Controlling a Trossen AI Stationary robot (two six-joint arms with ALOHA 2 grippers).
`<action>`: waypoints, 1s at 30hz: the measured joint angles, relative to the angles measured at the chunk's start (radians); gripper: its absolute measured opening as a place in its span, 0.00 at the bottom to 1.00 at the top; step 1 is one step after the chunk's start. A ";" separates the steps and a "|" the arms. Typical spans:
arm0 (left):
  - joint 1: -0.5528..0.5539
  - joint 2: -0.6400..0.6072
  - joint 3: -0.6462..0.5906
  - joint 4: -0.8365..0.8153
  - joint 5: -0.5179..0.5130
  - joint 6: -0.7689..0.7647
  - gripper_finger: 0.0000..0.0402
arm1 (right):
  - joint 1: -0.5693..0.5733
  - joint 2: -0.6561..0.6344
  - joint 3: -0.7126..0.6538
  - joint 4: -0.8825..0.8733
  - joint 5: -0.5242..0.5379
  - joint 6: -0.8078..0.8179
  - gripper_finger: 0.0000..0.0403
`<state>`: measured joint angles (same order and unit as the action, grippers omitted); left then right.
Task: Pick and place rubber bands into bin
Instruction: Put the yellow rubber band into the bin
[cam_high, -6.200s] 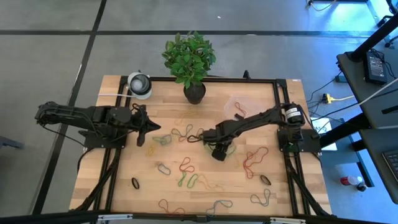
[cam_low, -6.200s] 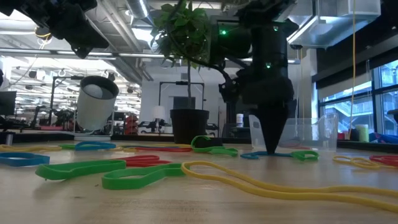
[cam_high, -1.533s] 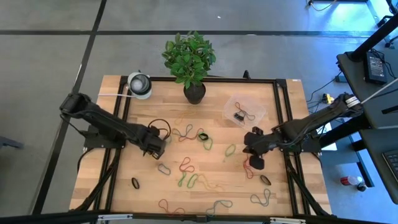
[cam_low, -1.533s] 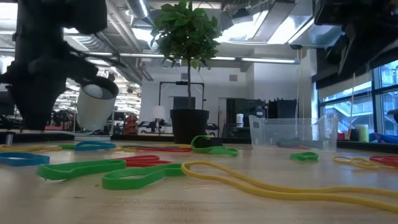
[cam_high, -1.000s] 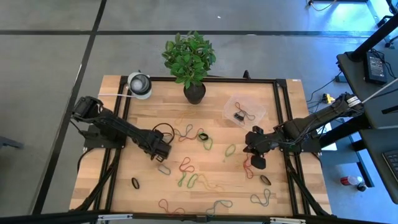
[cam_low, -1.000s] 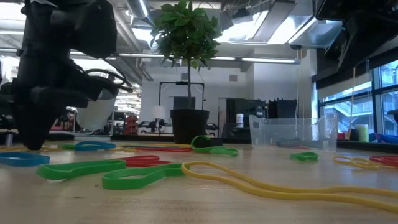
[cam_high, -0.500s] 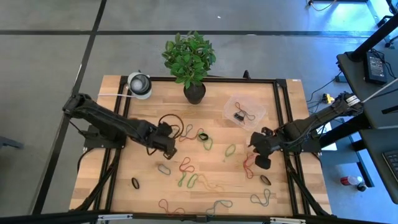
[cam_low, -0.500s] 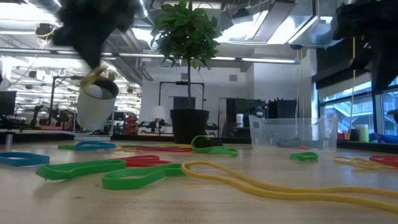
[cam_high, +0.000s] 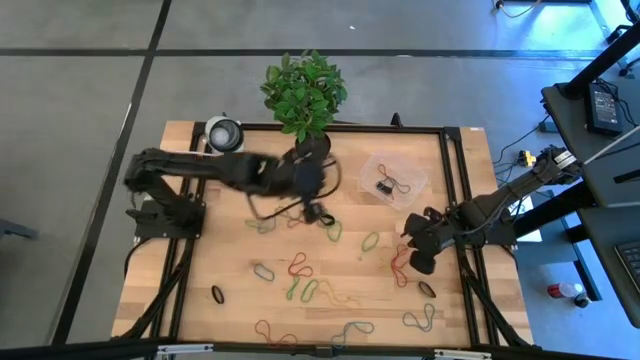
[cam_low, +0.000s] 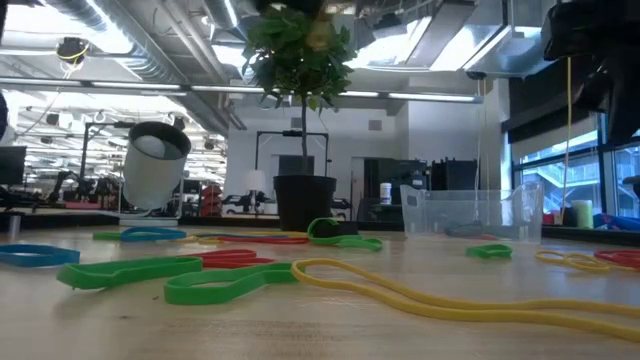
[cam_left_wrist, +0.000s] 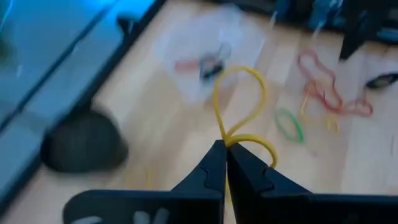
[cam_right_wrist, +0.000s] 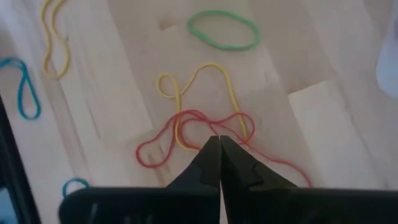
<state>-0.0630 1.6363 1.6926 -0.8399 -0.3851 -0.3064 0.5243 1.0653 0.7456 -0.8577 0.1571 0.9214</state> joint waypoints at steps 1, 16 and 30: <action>0.025 0.027 0.036 0.030 0.034 0.058 0.01 | 0.000 0.000 0.000 0.000 0.000 0.027 0.00; 0.250 0.495 0.375 0.452 0.258 0.449 0.00 | 0.000 0.000 0.000 0.008 0.062 0.309 0.00; 0.273 0.756 0.375 0.588 0.338 0.451 0.04 | 0.000 0.000 0.000 0.035 0.142 0.354 0.00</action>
<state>0.2097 2.3921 2.0678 -0.2516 -0.0476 0.1444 0.5240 1.0653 0.7456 -0.8231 0.2993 1.2755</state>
